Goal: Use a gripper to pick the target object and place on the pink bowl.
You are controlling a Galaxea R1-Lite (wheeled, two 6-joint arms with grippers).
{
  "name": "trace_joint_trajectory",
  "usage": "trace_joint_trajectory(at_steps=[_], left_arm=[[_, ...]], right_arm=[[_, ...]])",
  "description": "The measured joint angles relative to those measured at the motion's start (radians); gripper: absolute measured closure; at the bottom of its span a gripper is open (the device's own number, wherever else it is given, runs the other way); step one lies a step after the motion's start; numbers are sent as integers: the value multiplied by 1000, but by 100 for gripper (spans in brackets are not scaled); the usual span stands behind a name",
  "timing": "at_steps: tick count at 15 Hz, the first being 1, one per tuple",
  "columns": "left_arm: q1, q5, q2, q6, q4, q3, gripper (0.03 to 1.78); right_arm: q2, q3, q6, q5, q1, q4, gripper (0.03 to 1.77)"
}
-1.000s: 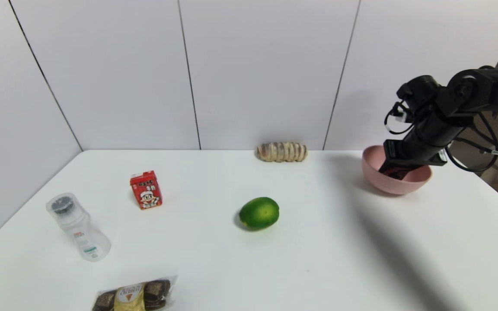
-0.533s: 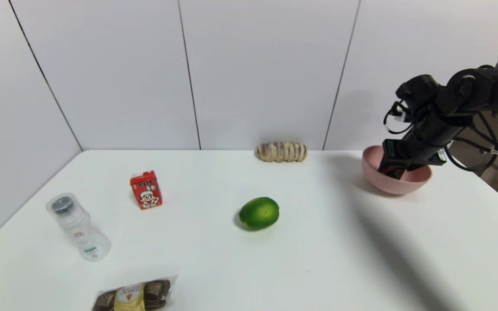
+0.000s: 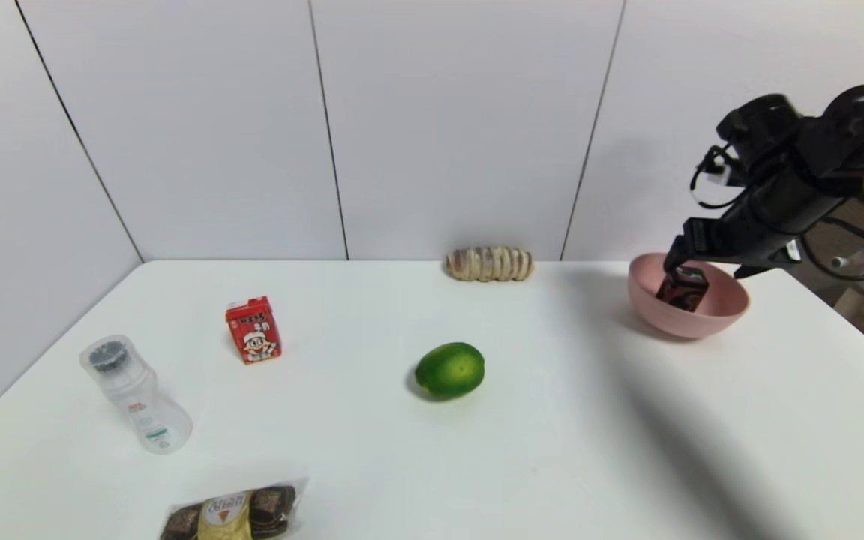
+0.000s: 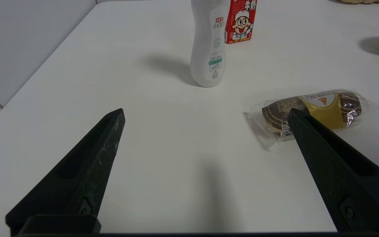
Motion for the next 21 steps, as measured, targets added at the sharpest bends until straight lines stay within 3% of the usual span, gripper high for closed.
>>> trace_joint_trajectory(at_steps=[3,8,14,17,21], left_arm=[[0,0,0,0,0,0,3],[0,0,0,0,0,0,3],[0,0,0,0,0,0,3],[0,0,0,0,0,0,3],[0,0,0,0,0,0,3]], right_arm=[[-166,89,1,0,-4,0,26],[-585,475,-5,1,-2,-64,18],[-1183,1163,-75,8,7,-408,13],[-1436,1411,-103,29,0,-589,12],[-1686,1628,-121,75,-26,-781,11]])
